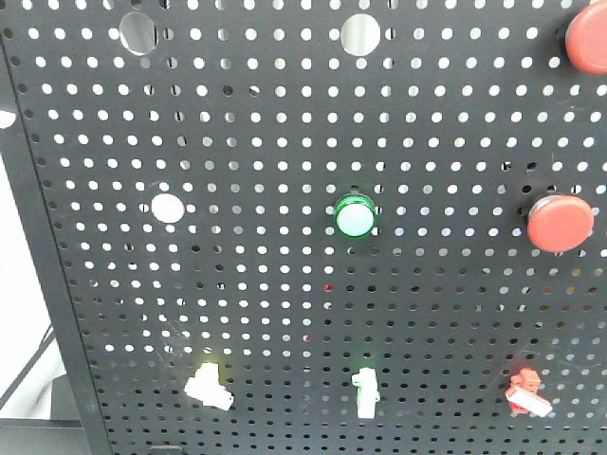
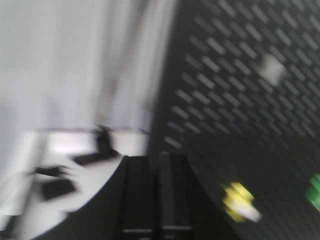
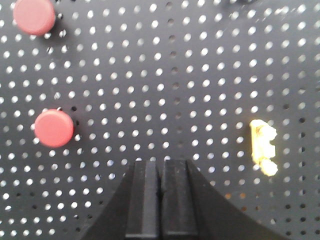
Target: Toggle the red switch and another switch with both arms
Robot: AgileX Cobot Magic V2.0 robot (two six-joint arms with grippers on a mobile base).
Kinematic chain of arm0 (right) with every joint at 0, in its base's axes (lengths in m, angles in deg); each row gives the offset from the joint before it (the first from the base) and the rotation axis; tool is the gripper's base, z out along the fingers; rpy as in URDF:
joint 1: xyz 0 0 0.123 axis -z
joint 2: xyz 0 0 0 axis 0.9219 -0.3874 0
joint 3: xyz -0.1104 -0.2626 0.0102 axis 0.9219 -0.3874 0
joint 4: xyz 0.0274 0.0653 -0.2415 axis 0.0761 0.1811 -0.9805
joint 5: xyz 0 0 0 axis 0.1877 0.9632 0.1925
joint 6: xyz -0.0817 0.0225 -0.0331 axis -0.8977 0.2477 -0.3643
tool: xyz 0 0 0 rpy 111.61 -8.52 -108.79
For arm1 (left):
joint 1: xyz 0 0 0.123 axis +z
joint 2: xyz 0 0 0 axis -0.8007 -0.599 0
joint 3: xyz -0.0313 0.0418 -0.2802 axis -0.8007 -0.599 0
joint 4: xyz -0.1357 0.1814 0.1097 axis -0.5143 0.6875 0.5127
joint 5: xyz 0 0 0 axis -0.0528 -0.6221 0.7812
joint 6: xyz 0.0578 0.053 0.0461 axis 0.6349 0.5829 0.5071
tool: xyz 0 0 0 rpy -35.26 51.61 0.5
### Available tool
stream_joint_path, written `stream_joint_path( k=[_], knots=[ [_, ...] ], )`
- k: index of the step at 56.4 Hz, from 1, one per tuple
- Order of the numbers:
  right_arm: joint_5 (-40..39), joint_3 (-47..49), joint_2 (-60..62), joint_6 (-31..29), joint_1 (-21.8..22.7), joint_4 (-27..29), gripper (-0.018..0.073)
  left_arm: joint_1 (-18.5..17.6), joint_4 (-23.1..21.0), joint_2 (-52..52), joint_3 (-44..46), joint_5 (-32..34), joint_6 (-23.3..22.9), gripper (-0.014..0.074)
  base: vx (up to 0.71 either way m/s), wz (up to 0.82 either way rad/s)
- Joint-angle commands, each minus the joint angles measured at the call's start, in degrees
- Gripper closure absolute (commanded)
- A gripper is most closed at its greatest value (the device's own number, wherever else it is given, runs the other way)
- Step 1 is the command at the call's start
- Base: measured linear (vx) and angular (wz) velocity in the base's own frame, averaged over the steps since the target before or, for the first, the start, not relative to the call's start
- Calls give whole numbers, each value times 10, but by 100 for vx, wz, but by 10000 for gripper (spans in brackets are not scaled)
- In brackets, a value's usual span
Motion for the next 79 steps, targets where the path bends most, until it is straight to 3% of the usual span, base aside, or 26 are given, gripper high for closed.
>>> stream_joint_path(
  k=[1, 5, 9, 18, 36, 55, 67, 79],
  knots=[
    [-33, 17, -18, -7, 0, 5, 566, -70, -95, -45, 21, 36, 127, 594, 0, 0],
    [-28, 17, -19, -7, 0, 5, 566, -115, -139, -76, 21, 49, 188, 594, 0, 0],
    [-25, 17, -20, -7, 0, 5, 566, -145, -163, -102, 21, 71, 218, 594, 0, 0],
    [-14, 17, -20, -7, 0, 5, 566, -166, -163, -163, 39, 98, 225, 594, 0, 0],
    [4, 17, -20, -7, 0, 5, 566, -166, -162, -280, 109, 98, 229, 594, 0, 0],
    [19, 17, -20, -37, 0, 5, 566, -140, -162, -310, 109, 143, 235, 594, 0, 0],
    [19, 17, -20, -37, 0, 5, 566, -116, -161, -327, 106, 113, 235, 594, 0, 0],
    [19, 17, -20, -37, 0, 6, 566, -116, -162, -329, 49, 108, 225, 594, 0, 0]
  ],
)
